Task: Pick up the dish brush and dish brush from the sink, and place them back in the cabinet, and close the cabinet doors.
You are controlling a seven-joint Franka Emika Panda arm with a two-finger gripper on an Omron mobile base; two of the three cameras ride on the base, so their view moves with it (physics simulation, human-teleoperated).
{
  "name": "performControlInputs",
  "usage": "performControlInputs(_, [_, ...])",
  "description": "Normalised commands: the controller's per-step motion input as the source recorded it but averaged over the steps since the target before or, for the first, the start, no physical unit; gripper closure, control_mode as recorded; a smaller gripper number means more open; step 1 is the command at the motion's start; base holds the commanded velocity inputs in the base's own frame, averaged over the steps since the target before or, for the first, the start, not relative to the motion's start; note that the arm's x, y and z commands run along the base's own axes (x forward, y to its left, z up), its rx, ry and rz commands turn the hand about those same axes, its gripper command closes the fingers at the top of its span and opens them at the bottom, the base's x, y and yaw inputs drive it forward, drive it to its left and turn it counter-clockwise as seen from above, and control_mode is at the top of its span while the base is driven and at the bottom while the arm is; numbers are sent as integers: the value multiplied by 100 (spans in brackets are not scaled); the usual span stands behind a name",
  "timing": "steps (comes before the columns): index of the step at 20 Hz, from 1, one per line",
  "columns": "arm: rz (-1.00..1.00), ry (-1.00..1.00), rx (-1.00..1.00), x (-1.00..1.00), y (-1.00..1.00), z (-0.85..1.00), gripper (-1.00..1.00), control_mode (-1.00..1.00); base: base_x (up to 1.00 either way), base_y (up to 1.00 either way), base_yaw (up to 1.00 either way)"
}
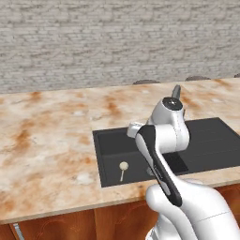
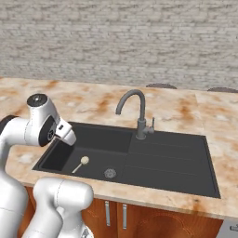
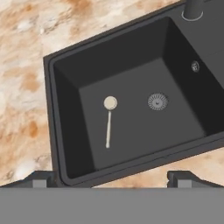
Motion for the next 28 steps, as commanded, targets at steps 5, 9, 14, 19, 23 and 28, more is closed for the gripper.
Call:
performControlInputs(5, [0, 0, 0, 28, 11, -51, -100, -100, 0, 0, 0])
performControlInputs(9, [0, 0, 0, 28, 2, -47, -100, -100, 0, 0, 0])
performControlInputs(14, [0, 0, 0, 32, 1, -43, -100, -100, 0, 0, 0])
performControlInputs(19, [0, 0, 0, 31, 7, -36, -100, -100, 0, 0, 0])
performControlInputs(23, [0, 4, 0, 22, 9, -32, -100, -100, 0, 0, 0])
performControlInputs(28, [0, 8, 0, 12, 2, -28, -100, -100, 0, 0, 0])
